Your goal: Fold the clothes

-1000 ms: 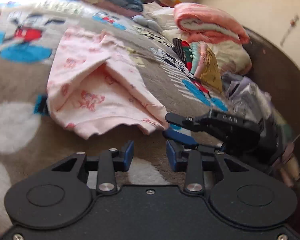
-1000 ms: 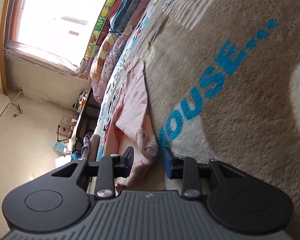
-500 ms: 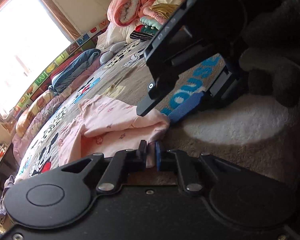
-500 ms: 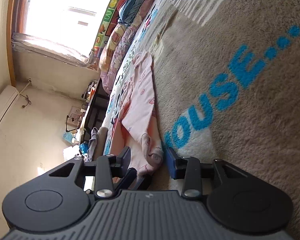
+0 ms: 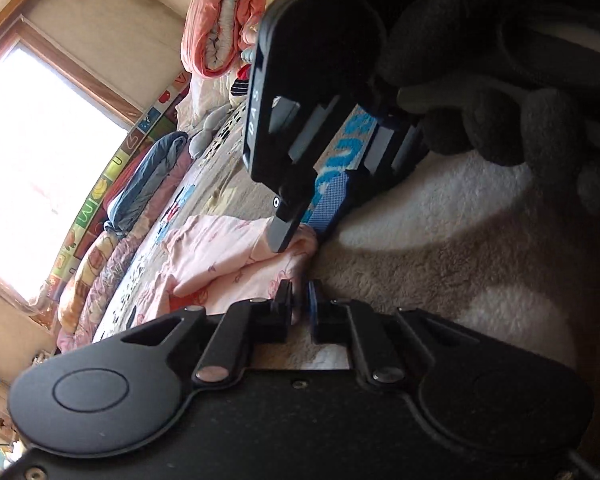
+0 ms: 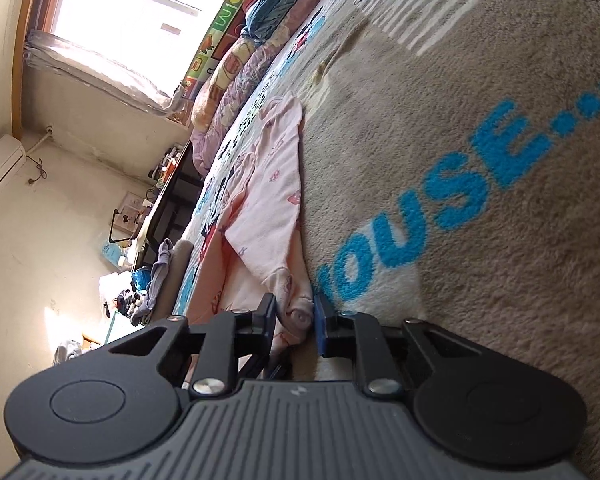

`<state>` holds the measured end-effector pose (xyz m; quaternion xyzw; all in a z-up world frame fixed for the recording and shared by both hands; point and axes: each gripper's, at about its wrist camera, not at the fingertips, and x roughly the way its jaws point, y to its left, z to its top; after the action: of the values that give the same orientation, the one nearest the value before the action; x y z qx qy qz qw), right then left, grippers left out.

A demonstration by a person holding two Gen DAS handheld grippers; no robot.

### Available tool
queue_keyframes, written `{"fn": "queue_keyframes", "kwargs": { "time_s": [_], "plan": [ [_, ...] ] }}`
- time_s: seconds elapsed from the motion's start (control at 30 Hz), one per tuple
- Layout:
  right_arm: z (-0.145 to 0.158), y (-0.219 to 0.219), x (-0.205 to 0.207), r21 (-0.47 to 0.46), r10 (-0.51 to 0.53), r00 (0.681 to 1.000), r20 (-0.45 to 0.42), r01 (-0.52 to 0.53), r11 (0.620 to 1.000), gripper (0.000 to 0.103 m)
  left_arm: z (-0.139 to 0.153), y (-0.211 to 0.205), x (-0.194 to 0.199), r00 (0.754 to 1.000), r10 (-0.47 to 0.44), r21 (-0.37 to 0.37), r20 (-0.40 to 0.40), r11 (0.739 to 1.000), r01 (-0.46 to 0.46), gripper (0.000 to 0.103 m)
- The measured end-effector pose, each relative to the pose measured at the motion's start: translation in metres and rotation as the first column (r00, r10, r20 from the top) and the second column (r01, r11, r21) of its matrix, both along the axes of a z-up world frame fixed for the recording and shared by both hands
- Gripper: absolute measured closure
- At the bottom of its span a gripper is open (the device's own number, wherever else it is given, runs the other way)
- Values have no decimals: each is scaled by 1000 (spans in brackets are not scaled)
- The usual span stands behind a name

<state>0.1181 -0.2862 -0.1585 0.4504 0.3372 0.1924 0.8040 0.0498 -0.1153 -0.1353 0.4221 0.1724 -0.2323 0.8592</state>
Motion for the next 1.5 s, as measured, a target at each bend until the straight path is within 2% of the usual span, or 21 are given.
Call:
{"fn": "queue_keyframes", "kwargs": {
  "time_s": [0.1,0.23,0.27,0.33,0.43,0.47,0.53,0.57,0.63,0.73,0.77,0.8,0.87,0.93,1.07,1.13,1.2,1.23,1.33,1.4,1.5],
  "plan": [
    [0,3,-8,-4,-28,1000,9,28,1000,83,19,26,5,986,67,-172,-151,981,-93,92],
    [7,16,-14,-111,-16,999,51,22,994,83,39,64,18,938,185,-348,-294,893,-285,83],
    [10,19,-15,-152,-3,998,66,13,988,83,43,75,21,916,211,-406,-341,846,-346,83],
    [14,25,-17,-206,12,996,83,5,979,83,49,98,27,861,246,-512,-445,719,-470,83],
    [17,25,-23,-160,-5,996,88,19,987,70,47,130,31,769,235,-615,-594,483,-623,80],
    [17,25,-24,-137,-8,995,95,21,990,61,43,140,34,739,218,-628,-638,409,-662,80],
    [20,32,-23,-167,5,994,107,13,986,56,32,159,38,680,156,-633,-717,263,-728,79],
    [22,35,-22,-194,11,994,113,11,981,56,28,163,39,662,124,-632,-739,213,-745,79],
    [21,38,-20,-194,-3,994,113,25,981,60,23,162,41,653,95,-636,-752,155,-756,79],
    [14,33,-17,-168,-49,994,93,64,984,81,17,159,43,645,65,-640,-762,81,-764,80],
    [11,32,-16,-167,-59,994,90,73,983,89,15,156,45,645,64,-641,-761,72,-764,80],
    [11,34,-17,-186,-56,993,100,74,980,90,15,153,47,649,74,-644,-757,81,-761,85],
    [12,39,-18,-230,-42,992,121,69,971,90,17,146,50,655,121,-642,-746,129,-756,98],
    [16,43,-20,-266,-28,991,132,62,962,90,23,144,45,659,139,-644,-739,142,-752,99],
    [26,32,-30,-164,-35,996,76,47,985,91,32,150,28,669,137,-646,-731,179,-742,100],
    [18,30,-30,-150,-11,1000,18,14,989,91,18,154,33,630,130,-604,-766,188,-774,98],
    [16,32,-32,-156,1,1000,-1,-1,988,94,13,160,35,619,95,-599,-780,171,-782,94],
    [16,33,-33,-161,5,1000,-5,-6,987,93,16,162,35,616,90,-596,-782,178,-783,94],
    [31,37,-44,-222,17,999,31,-9,975,76,30,167,27,649,139,-614,-748,227,-756,83],
    [41,34,-51,-250,0,997,77,19,968,57,45,172,21,693,208,-646,-690,254,-720,83],
    [54,28,-56,-292,-35,987,159,81,953,56,65,180,15,743,307,-691,-595,277,-668,82]
  ]
}}
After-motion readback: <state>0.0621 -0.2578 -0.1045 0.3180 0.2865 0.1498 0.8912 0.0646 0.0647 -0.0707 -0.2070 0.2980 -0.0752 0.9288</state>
